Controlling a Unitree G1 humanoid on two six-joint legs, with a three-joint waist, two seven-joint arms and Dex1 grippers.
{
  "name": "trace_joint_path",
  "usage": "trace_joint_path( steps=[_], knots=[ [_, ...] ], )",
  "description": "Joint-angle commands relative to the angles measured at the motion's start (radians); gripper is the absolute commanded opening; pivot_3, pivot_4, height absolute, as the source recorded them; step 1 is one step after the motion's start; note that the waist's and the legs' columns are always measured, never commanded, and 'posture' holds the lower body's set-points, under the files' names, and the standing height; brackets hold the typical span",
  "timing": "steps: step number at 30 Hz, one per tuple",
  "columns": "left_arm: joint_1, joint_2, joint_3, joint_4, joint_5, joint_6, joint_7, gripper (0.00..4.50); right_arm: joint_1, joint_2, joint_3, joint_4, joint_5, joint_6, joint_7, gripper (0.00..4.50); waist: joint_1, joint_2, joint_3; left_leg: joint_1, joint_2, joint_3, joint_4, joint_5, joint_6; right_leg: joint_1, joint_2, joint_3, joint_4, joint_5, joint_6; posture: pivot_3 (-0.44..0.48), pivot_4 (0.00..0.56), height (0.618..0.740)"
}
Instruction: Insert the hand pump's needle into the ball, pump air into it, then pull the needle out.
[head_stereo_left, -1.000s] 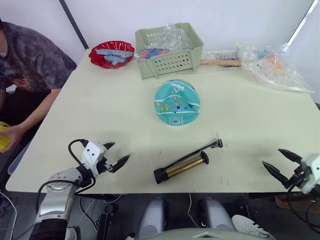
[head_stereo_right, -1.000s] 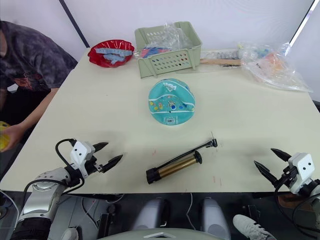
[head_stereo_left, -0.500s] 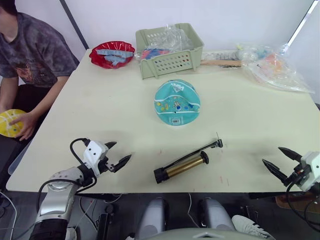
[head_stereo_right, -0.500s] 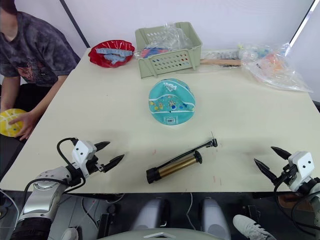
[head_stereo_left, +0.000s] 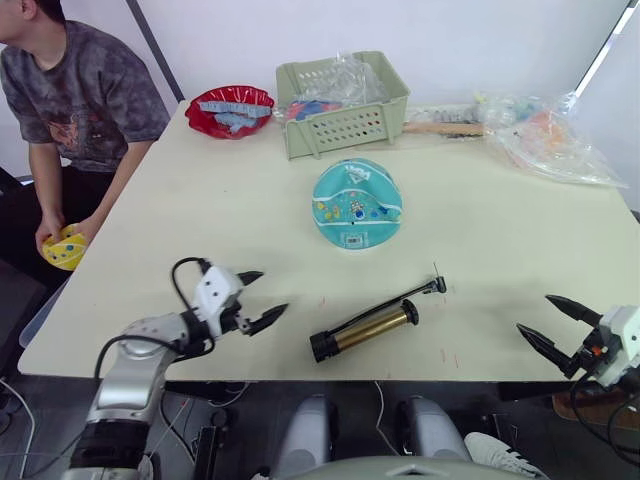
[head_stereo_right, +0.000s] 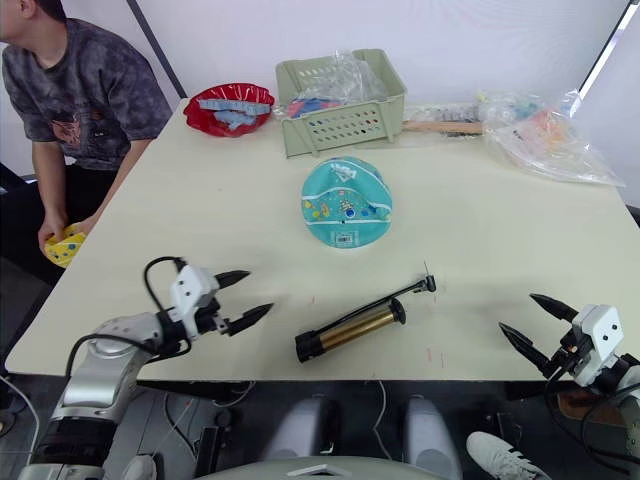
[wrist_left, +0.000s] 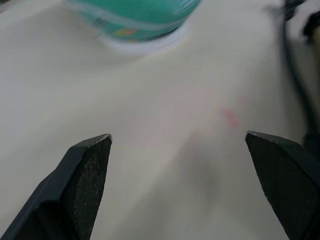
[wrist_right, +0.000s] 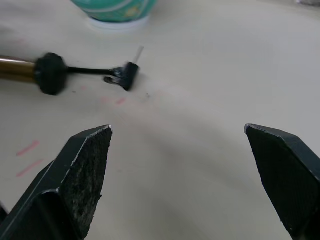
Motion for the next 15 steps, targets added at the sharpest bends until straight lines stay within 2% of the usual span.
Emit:
trace_joint_path(
  steps=[1, 7, 12, 15],
  knots=[
    [-0.046, 0.01, -0.054, -0.094, 0.007, 0.076, -0.006, 4.5, 0.014, -0.018, -0.032, -0.083, 0.074, 0.027, 0.049, 4.43, -0.005, 0.0, 0.0, 0.0, 0.0, 0.0, 0.0, 0.0, 0.0, 0.0, 0.001, 0.0, 0.0, 0.0, 0.0, 0.0, 0.15, 0.74],
    [-0.207, -0.084, -0.169, -0.105, 0.007, 0.217, 0.033, 4.5, 0.026, -0.026, -0.042, -0.137, 0.094, 0.038, 0.065, 4.43, 0.001, 0.0, 0.0, 0.0, 0.0, -0.002, 0.0, 0.0, 0.0, 0.0, 0.004, 0.001, 0.0, 0.0, 0.0, 0.0, 0.15, 0.74],
    [-0.308, -0.155, -0.298, -0.049, 0.088, 0.237, 0.044, 4.5, 0.035, -0.029, -0.036, -0.18, 0.103, 0.045, 0.093, 4.43, -0.001, 0.0, 0.0, -0.001, -0.002, -0.002, 0.0, 0.0, 0.0, 0.0, 0.006, 0.002, 0.0, 0.0, 0.0, 0.0, 0.15, 0.74],
    [-0.408, -0.227, -0.389, 0.062, 0.163, 0.218, 0.053, 4.5, 0.034, -0.03, -0.042, -0.208, 0.098, 0.049, 0.077, 4.43, 0.001, 0.0, 0.0, -0.001, -0.002, -0.003, 0.0, 0.0, 0.0, 0.0, 0.007, 0.002, 0.0, 0.0, 0.0, 0.0, 0.15, 0.74]
  ],
)
